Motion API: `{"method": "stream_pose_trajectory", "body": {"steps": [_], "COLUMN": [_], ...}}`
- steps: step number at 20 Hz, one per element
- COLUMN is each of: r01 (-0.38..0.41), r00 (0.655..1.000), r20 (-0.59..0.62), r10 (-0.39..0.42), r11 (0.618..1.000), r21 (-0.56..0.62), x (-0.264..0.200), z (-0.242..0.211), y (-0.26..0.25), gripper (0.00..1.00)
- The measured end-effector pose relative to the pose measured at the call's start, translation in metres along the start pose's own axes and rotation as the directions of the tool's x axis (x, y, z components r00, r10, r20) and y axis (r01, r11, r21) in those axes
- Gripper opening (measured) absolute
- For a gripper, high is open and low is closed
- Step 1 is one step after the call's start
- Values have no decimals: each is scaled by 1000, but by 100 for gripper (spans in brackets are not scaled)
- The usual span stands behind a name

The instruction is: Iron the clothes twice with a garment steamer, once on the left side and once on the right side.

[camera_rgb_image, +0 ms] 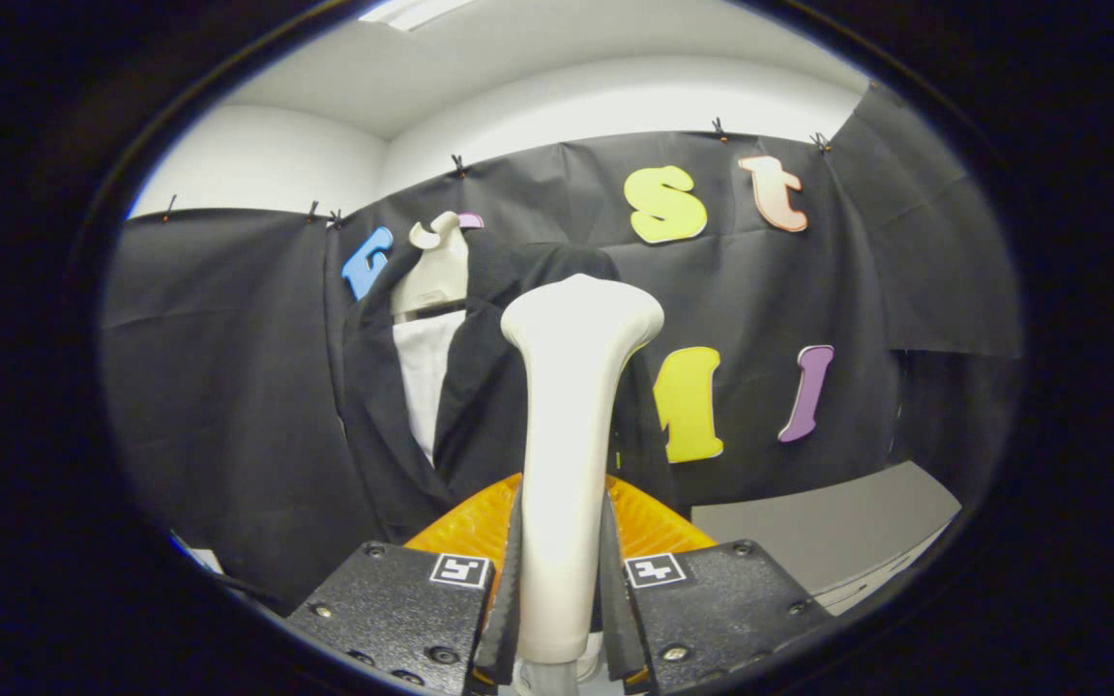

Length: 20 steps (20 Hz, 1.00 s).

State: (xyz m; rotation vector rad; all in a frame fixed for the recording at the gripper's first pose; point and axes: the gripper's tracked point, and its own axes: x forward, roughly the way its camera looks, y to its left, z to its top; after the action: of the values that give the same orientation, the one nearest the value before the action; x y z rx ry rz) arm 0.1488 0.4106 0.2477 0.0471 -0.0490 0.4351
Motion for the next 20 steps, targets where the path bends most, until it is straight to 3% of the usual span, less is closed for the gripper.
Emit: {"method": "stream_pose_trajectory", "body": {"steps": [7, 20], "r01": [-22, -18], "r00": [999, 975], "r20": [-41, -224], "r10": [22, 8], "r11": [1000, 999], "r21": [-6, -40], "x": [29, 31], "z": [-15, -106], "y": [33, 35], "gripper": [38, 38]}}
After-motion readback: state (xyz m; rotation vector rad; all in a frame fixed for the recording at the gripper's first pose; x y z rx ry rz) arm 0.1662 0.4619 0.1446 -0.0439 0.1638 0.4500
